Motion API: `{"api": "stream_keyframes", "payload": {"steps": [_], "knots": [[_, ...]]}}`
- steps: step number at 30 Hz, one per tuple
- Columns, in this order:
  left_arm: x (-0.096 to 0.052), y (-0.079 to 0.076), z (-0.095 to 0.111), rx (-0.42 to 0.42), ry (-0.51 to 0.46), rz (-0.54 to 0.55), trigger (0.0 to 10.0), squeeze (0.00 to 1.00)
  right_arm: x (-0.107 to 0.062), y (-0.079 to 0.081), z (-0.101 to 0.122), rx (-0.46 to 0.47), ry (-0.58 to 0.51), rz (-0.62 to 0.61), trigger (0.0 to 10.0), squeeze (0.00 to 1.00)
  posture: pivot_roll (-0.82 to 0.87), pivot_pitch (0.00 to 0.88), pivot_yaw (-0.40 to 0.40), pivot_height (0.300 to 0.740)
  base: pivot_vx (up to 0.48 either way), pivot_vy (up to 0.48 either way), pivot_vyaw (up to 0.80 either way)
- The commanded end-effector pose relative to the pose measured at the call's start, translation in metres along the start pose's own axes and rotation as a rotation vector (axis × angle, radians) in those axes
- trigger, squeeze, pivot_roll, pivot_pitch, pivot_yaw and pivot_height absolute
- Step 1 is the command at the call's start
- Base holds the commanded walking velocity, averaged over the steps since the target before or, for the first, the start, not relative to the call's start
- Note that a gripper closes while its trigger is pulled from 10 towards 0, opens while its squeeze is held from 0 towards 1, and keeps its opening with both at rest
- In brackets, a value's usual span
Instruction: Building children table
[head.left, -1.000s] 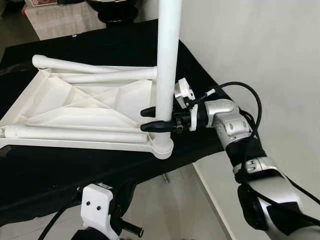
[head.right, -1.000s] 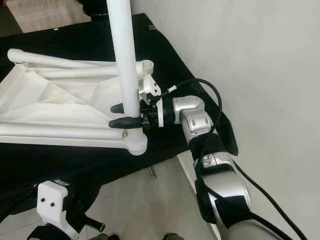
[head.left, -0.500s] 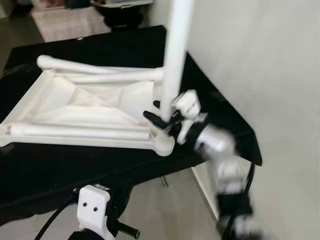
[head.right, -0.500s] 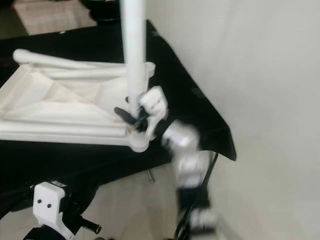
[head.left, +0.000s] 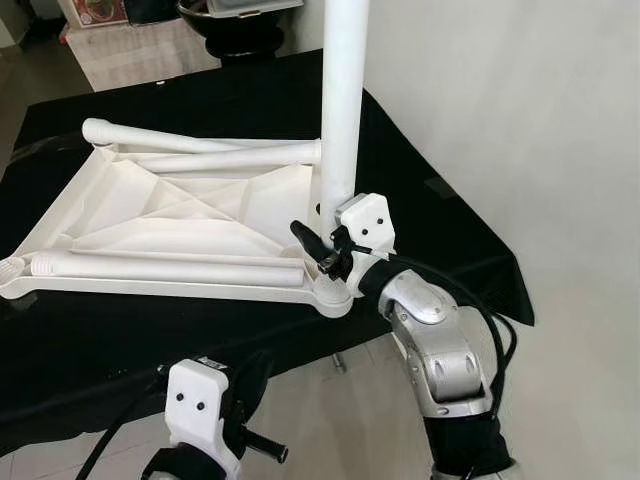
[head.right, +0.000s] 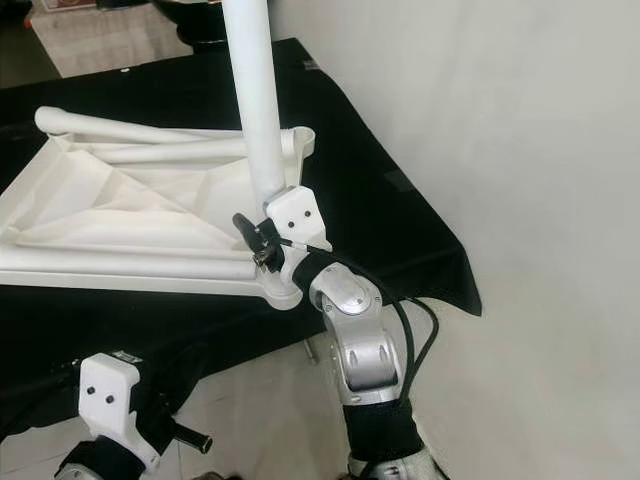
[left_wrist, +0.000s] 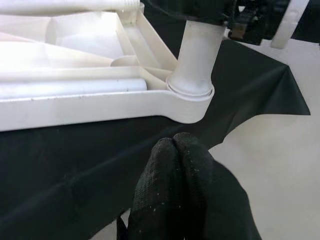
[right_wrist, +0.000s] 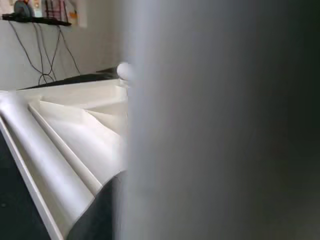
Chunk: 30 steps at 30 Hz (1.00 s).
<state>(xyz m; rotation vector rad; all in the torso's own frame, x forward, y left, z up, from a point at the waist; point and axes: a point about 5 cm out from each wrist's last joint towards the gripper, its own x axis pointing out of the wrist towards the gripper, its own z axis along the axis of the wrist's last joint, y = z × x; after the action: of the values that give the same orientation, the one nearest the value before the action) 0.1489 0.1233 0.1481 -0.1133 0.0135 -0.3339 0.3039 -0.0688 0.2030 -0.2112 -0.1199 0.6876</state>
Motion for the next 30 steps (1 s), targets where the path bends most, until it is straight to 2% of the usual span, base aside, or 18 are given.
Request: {"api": "stream_keyframes", "payload": {"steps": [1, 3, 4, 5, 6, 9, 10, 16, 18, 23, 24, 25, 26, 27, 30], "knots": [[-0.001, 0.001, -0.002, -0.003, 0.011, 0.007, 10.0, 0.00, 0.004, 0.003, 0.013, 0.033, -0.054, 0.133, 10.0, 1.00, 0.03, 0.168, -0.017, 0.740, 0.000, 0.000, 0.00], [-0.001, 0.000, -0.001, -0.002, 0.009, 0.009, 10.0, 0.00, 0.008, -0.006, 0.020, 0.027, -0.101, 0.238, 10.0, 1.00, 0.05, 0.174, -0.014, 0.740, 0.000, 0.000, 0.00], [-0.001, 0.000, -0.001, -0.002, 0.009, 0.009, 10.0, 0.00, 0.008, -0.006, 0.020, 0.027, -0.101, 0.238, 10.0, 1.00, 0.05, 0.174, -0.014, 0.740, 0.000, 0.000, 0.00], [-0.001, 0.000, 0.000, -0.001, 0.008, 0.010, 10.0, 0.00, 0.010, -0.015, 0.024, 0.016, -0.119, 0.334, 10.0, 1.00, 0.06, 0.179, -0.013, 0.740, 0.000, 0.000, 0.00], [-0.001, 0.000, 0.000, -0.001, 0.008, 0.010, 10.0, 0.00, 0.010, -0.015, 0.024, 0.016, -0.119, 0.334, 10.0, 1.00, 0.06, 0.179, -0.013, 0.740, 0.000, 0.000, 0.00], [-0.003, -0.001, 0.001, -0.001, 0.009, 0.008, 10.0, 0.00, 0.009, -0.031, 0.023, -0.099, -0.089, 0.508, 10.0, 1.00, 0.07, 0.183, -0.014, 0.740, 0.000, 0.000, 0.00], [-0.003, -0.001, 0.001, -0.004, 0.010, 0.006, 10.0, 0.00, 0.008, -0.037, 0.018, -0.096, -0.044, 0.595, 10.0, 0.00, 0.08, 0.189, -0.016, 0.740, 0.000, 0.000, 0.00], [-0.005, -0.003, 0.002, -0.011, 0.013, 0.002, 10.0, 0.00, 0.006, -0.047, 0.007, -0.056, 0.035, 0.718, 10.0, 0.00, 0.09, 0.201, -0.014, 0.740, 0.000, 0.000, 0.00], [-0.007, -0.004, 0.002, -0.013, 0.016, 0.001, 10.0, 0.00, 0.010, -0.053, 0.003, -0.051, 0.076, 0.741, 10.0, 0.00, 0.09, 0.203, -0.015, 0.740, 0.000, 0.000, 0.00], [-0.008, -0.004, 0.003, -0.013, 0.018, 0.001, 10.0, 0.00, 0.015, -0.057, 0.002, -0.050, 0.088, 0.742, 10.0, 0.00, 0.10, 0.214, -0.013, 0.740, 0.000, 0.000, 0.00], [-0.009, -0.004, 0.003, -0.013, 0.019, 0.001, 10.0, 0.00, 0.018, -0.059, 0.002, -0.024, 0.081, 0.748, 10.0, 0.00, 0.10, 0.217, -0.011, 0.740, 0.000, 0.000, 0.00], [-0.010, -0.004, 0.004, -0.014, 0.020, 0.001, 10.0, 0.00, 0.020, -0.060, 0.000, 0.001, 0.083, 0.744, 8.3, 0.00, 0.10, 0.221, -0.011, 0.740, 0.000, 0.000, 0.00], [-0.010, -0.004, 0.004, -0.014, 0.020, 0.001, 10.0, 0.00, 0.020, -0.060, 0.000, 0.001, 0.083, 0.744, 8.3, 0.00, 0.10, 0.221, -0.011, 0.740, 0.000, 0.000, 0.00], [-0.010, -0.004, 0.004, -0.014, 0.022, 0.001, 10.0, 0.00, 0.022, -0.062, -0.001, 0.016, 0.082, 0.747, 0.0, 0.00, 0.11, 0.220, -0.009, 0.740, 0.000, 0.000, 0.00], [-0.011, -0.005, 0.004, -0.014, 0.025, 0.001, 10.0, 0.00, 0.024, -0.065, -0.004, 0.033, 0.079, 0.743, 0.0, 0.00, 0.11, 0.222, -0.009, 0.740, 0.000, 0.000, 0.00]]}}
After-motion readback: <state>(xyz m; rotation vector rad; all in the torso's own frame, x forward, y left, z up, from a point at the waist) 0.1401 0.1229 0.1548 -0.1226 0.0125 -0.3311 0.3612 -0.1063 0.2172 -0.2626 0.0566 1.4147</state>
